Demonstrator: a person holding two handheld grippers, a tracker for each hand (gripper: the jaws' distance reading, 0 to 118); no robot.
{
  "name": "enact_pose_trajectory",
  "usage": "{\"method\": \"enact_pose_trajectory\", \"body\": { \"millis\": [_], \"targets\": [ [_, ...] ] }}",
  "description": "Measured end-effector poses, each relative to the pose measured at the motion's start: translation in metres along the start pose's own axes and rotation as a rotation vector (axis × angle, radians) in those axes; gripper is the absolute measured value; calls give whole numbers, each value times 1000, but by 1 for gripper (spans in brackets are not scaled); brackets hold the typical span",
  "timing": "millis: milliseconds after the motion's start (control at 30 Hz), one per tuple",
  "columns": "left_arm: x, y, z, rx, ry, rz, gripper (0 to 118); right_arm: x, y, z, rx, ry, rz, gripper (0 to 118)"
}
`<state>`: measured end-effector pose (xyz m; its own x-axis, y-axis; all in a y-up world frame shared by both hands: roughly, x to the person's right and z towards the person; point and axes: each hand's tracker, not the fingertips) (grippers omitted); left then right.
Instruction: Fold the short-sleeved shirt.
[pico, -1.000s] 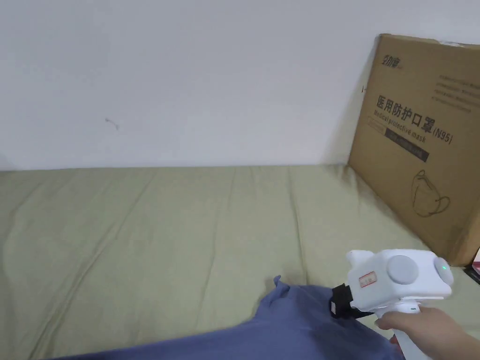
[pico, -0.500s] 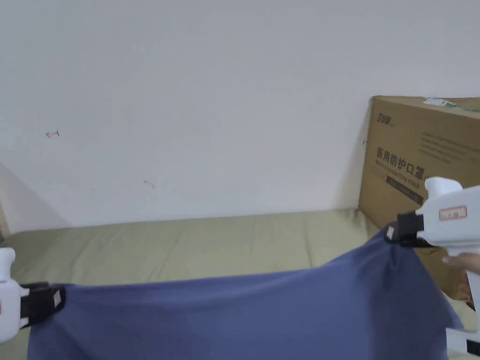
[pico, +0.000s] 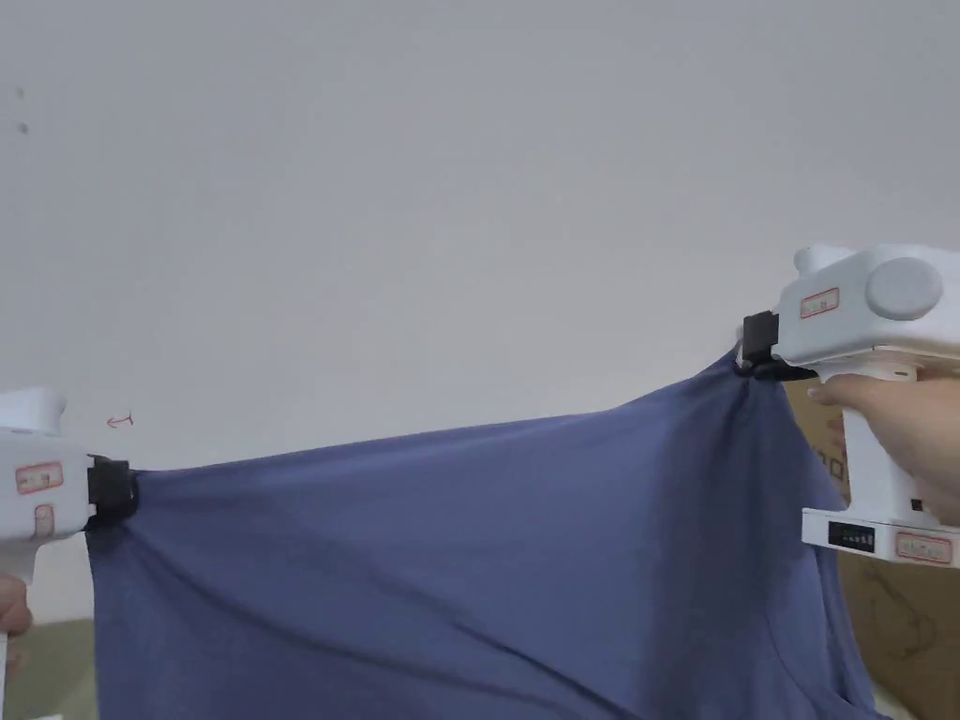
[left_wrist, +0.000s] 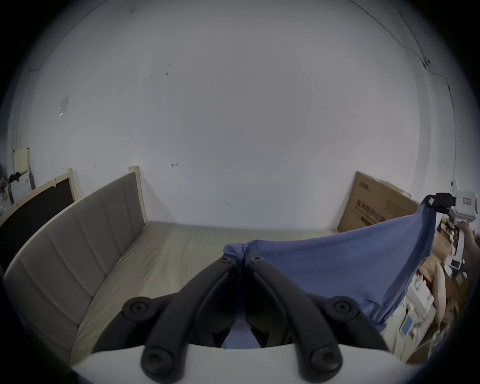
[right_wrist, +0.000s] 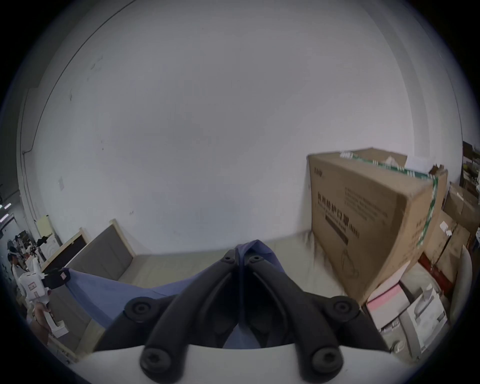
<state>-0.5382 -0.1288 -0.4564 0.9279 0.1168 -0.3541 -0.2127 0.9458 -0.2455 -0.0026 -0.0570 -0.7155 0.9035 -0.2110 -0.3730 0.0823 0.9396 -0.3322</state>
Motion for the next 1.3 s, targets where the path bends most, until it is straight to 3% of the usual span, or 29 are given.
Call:
{"method": "enact_pose_trajectory", "body": {
  "millis": [267, 467, 567, 700, 800, 933, 1000, 1100, 1300],
  "targets": [
    [10, 54, -88, 116, 69, -13, 5, -24, 58, -70, 145, -75, 53, 1],
    [16, 17, -134, 78, 121, -4, 5, -21, 4, -117, 121, -107, 114, 1],
    [15, -38, -149, -36, 102, 25, 5, -1, -70, -139, 2, -123, 59, 1],
    [14, -151, -148, -238, 65, 55, 5, 36, -216, -139, -222, -122, -94, 1],
    [9, -244, -129, -424, 26, 69, 5, 70, -326, -122, -448, -151, -120, 1],
    [-5, -339, -87, -642, 20, 25, 5, 97, -424, -61, -705, -188, -63, 1],
    [-11, -362, -57, -686, -9, 34, 5, 108, -443, -28, -746, -137, -69, 1],
    [-16, -377, -11, -732, -15, 4, 5, 114, -452, 22, -819, -116, -30, 1],
    [-19, -389, 63, -808, -53, -87, 5, 112, -454, 92, -988, -28, 138, 1]
  ]
}}
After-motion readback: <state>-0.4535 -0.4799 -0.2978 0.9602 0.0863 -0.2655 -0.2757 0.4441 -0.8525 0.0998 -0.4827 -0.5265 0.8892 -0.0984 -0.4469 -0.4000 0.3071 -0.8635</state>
